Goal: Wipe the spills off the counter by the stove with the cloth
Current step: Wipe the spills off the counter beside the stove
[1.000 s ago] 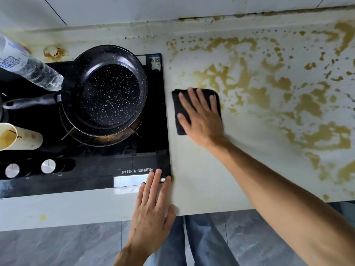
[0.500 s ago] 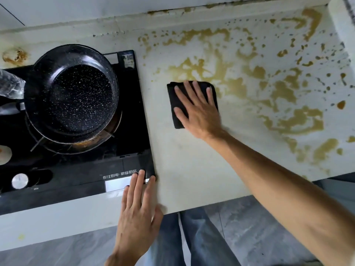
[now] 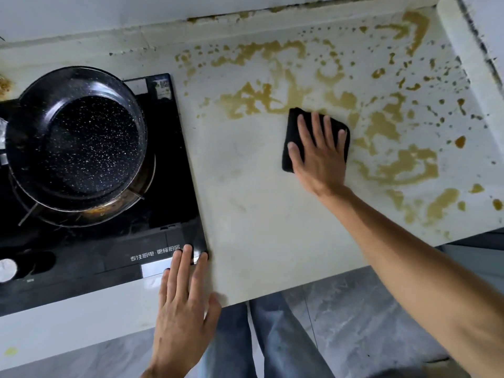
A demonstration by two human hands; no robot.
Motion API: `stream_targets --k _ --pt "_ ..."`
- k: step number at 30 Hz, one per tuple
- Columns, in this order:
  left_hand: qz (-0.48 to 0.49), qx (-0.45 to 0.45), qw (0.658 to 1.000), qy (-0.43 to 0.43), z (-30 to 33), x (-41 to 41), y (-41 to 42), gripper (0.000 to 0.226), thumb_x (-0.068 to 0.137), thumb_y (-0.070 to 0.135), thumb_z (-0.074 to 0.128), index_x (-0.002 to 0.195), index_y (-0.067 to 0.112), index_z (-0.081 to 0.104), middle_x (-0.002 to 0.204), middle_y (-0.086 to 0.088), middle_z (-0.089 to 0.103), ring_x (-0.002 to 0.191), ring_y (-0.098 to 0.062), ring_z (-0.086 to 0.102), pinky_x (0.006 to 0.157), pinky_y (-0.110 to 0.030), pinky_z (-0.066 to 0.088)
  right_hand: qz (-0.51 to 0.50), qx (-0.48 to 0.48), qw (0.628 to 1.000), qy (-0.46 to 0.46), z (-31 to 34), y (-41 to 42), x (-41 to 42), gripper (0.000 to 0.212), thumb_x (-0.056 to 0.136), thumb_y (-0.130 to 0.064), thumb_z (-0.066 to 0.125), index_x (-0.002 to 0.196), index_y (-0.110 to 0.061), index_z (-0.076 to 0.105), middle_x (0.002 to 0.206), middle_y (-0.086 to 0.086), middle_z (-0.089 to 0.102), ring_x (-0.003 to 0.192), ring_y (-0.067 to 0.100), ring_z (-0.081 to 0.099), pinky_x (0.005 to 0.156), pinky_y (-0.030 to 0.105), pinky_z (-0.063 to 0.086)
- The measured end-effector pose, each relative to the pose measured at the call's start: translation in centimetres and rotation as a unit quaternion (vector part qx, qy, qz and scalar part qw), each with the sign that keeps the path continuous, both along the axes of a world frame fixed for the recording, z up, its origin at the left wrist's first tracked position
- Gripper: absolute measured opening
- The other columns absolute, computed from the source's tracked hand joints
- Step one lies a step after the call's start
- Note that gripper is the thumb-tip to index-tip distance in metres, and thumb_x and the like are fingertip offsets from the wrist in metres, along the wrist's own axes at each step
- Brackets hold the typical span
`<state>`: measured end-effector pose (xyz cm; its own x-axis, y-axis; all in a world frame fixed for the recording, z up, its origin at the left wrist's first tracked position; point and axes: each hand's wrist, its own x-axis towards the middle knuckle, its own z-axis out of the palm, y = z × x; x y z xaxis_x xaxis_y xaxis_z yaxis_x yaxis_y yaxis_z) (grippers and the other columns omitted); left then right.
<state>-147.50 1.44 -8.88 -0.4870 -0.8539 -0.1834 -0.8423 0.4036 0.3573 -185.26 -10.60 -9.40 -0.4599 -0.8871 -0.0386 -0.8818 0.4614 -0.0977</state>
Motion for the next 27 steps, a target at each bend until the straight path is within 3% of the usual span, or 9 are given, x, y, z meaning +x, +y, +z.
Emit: stream_targets --k 2,7,10,16,22,27 --pt "-0.004 0.001 1.000 -0.006 0.1 0.0 0.0 0.079 0.092 0.033 0.049 0.166 0.011 0.035 0.181 -0.010 0.012 0.168 -0.032 0.011 0.136 -0.038 0.001 -0.004 -0.003 1.000 -0.002 -0.1 -0.9 1.8 0.065 0.110 -0.053 0.028 0.169 -0.026 0.021 0.177 0.008 0.016 0.164 0.030 0.014 0.131 0.058 0.006" --pt "-0.010 0.011 1.000 -0.015 0.7 0.2 -0.5 0.077 0.095 0.036 0.047 0.167 0.009 0.034 0.180 -0.012 0.012 0.169 -0.030 0.006 0.136 -0.037 -0.001 0.156 0.018 0.988 0.010 -0.7 7.7 1.8 0.066 0.109 -0.056 0.030 0.169 -0.030 0.020 0.178 0.002 0.013 0.165 0.026 0.010 0.131 0.056 0.010" --pt "-0.010 0.012 1.000 -0.019 0.9 0.0 -0.3 0.077 0.096 0.036 0.049 0.166 0.010 0.035 0.180 -0.011 0.012 0.169 -0.029 0.006 0.136 -0.035 -0.002 0.105 0.038 0.994 0.006 -0.3 9.9 -2.3 0.067 0.109 -0.058 0.024 0.169 -0.029 0.020 0.178 0.004 0.014 0.164 0.027 0.012 0.131 0.058 0.011" --pt "-0.007 0.006 1.000 -0.018 1.2 0.1 -0.7 0.078 0.095 0.041 0.049 0.166 0.015 0.033 0.180 -0.007 0.014 0.168 -0.026 0.008 0.134 -0.034 0.004 -0.034 0.014 0.999 -0.020 0.1 2.3 -2.1 0.066 0.110 -0.054 0.024 0.170 -0.026 0.016 0.178 0.008 0.011 0.164 0.031 0.008 0.131 0.060 0.003" --pt "-0.013 -0.019 1.000 -0.012 0.1 0.4 -0.3 0.077 0.095 0.042 0.048 0.165 0.013 0.035 0.180 -0.009 0.013 0.168 -0.031 0.011 0.132 -0.041 0.012 0.115 0.011 0.993 -0.006 -0.5 7.0 0.0 0.065 0.109 -0.055 0.031 0.168 -0.029 0.022 0.178 0.004 0.015 0.165 0.027 0.011 0.132 0.056 0.008" --pt "-0.007 -0.021 1.000 -0.020 -0.5 0.4 -0.3 0.079 0.093 0.042 0.048 0.165 0.012 0.034 0.181 -0.009 0.012 0.168 -0.031 0.010 0.135 -0.038 0.004 0.068 0.034 0.997 0.008 -0.3 10.1 -5.3 0.066 0.109 -0.056 0.027 0.169 -0.030 0.018 0.178 0.003 0.013 0.165 0.026 0.009 0.131 0.057 0.010"
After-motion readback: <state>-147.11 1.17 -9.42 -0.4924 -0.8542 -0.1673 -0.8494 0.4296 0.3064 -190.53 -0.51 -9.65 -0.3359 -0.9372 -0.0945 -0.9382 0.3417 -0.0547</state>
